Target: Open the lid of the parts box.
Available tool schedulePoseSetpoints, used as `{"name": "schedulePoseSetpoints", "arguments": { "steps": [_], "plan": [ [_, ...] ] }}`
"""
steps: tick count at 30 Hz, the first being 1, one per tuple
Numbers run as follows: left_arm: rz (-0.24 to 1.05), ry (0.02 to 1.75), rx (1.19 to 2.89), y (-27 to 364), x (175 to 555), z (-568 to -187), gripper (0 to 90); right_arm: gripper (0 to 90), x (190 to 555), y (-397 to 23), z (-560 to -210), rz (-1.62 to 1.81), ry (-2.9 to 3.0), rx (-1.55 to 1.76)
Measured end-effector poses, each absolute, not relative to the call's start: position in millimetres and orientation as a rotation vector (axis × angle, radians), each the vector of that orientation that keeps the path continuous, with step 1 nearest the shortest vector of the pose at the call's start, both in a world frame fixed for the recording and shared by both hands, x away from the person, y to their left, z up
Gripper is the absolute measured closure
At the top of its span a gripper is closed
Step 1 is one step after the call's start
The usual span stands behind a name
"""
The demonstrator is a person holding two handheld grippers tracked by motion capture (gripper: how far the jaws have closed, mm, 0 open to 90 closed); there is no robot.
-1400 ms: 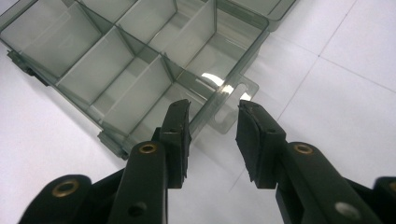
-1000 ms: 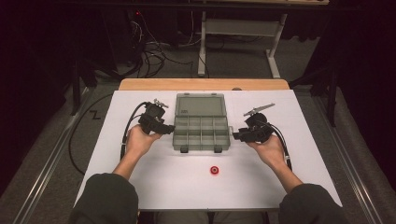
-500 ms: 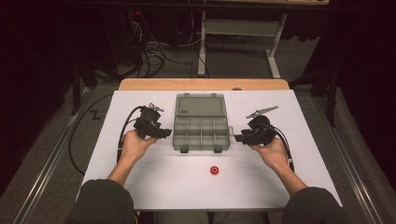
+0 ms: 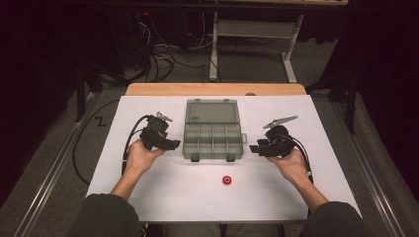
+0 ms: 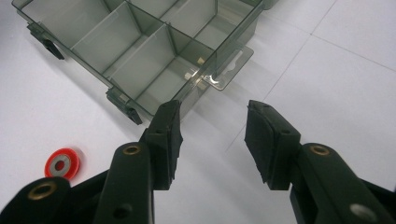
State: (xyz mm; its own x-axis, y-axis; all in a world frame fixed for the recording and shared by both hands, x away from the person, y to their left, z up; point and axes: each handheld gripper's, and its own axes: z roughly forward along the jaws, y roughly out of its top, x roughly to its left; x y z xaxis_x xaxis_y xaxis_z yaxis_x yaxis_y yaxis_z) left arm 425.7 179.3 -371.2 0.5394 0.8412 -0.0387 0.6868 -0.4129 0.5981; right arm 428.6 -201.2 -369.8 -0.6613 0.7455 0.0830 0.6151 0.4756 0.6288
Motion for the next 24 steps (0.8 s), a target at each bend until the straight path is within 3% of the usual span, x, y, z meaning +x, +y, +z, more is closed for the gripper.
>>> {"name": "schedulePoseSetpoints", "arguments": {
  "steps": [24],
  "plan": [
    [0.353,1.23,2.186,189,407,-378,36.1,53.2,411,-223,-371,1.03,2.466,1.152]
  ]
}}
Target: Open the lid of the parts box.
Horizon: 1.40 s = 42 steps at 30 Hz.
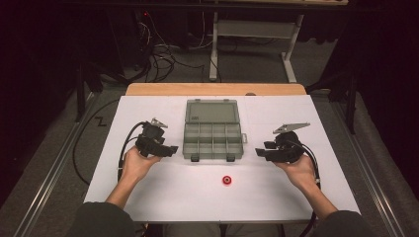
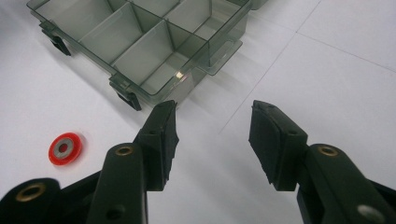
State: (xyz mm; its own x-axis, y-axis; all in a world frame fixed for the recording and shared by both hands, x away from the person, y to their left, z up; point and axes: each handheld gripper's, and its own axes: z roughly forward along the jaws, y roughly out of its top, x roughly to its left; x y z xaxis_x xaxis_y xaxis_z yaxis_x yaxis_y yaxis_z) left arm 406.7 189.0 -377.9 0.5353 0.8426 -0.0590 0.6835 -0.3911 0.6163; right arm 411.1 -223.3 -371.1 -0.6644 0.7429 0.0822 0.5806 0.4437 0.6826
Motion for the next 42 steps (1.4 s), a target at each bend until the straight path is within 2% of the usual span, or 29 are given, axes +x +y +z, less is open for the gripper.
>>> {"name": "schedulePoseSetpoints", "arguments": {
  "steps": [42],
  "plan": [
    [0.386,1.197,2.087,204,370,-383,36.2,50.8,385,-251,-383,1.088,2.398,1.141]
  ]
}}
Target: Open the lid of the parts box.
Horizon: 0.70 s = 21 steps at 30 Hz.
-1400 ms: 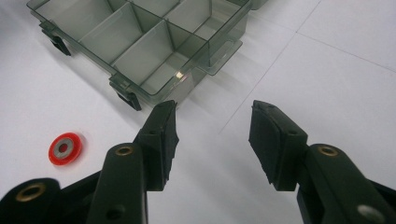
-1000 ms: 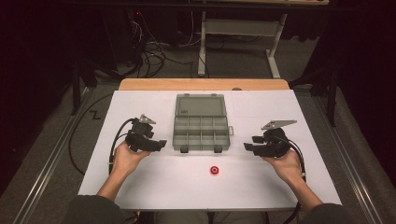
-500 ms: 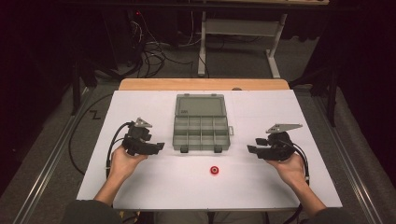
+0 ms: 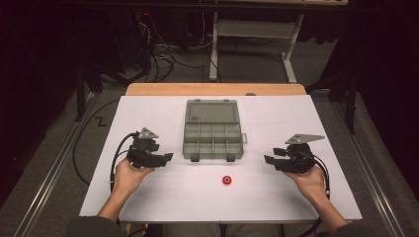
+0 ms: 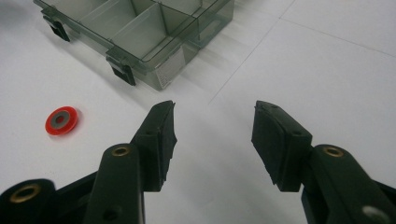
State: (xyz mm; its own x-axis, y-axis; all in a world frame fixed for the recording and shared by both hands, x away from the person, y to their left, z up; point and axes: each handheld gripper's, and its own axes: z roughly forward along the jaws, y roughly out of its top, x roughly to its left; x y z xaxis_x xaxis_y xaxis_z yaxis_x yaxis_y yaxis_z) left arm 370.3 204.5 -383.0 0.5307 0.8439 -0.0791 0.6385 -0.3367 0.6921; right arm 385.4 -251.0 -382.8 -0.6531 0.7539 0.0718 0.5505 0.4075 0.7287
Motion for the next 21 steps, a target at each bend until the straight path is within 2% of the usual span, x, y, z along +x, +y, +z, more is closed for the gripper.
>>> {"name": "schedulePoseSetpoints", "arguments": {
  "steps": [21],
  "plan": [
    [0.443,1.167,2.027,209,352,-386,35.8,47.7,366,-265,-391,1.142,2.344,1.123]
  ]
}}
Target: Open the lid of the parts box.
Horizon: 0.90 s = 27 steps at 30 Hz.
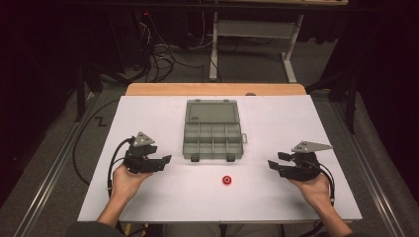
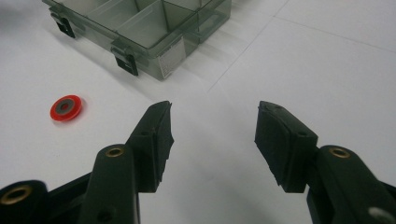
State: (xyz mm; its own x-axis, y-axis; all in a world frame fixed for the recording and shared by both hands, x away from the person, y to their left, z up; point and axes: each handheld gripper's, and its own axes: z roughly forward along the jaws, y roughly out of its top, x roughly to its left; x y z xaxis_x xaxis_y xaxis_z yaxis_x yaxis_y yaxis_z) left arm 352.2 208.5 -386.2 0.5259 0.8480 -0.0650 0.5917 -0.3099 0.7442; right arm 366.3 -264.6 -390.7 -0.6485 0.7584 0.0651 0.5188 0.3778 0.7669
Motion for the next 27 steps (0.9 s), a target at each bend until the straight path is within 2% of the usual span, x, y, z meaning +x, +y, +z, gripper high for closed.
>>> {"name": "schedulePoseSetpoints", "arguments": {
  "steps": [27],
  "plan": [
    [0.456,1.156,1.987,210,330,-406,36.1,42.8,345,-286,-406,1.203,2.261,1.12]
  ]
}}
